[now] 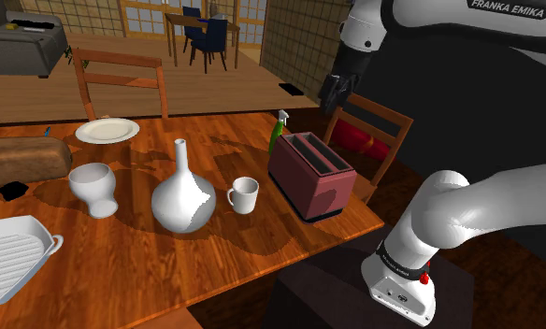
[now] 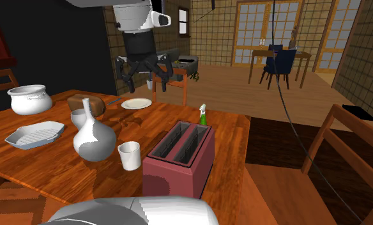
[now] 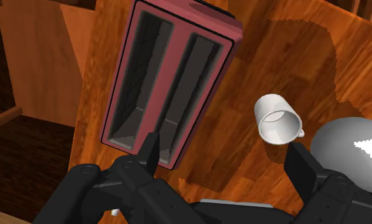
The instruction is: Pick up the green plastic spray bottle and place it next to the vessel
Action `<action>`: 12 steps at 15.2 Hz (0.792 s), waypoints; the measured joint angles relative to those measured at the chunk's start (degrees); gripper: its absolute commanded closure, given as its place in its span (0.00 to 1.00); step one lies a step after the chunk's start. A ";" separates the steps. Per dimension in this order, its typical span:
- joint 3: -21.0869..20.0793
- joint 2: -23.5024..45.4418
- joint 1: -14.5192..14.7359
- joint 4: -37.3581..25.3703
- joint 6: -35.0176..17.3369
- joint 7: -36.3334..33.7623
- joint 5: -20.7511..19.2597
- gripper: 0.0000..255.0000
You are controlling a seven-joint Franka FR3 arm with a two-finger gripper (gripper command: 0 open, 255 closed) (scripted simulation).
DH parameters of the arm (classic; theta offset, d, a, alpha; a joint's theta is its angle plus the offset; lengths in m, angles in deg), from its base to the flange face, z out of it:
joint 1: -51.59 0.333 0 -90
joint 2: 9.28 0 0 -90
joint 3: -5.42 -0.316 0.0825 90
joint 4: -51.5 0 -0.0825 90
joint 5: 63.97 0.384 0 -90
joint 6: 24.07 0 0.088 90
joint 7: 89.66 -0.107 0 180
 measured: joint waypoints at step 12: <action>2.41 6.84 -4.28 12.16 -26.34 -2.32 -3.20 0.00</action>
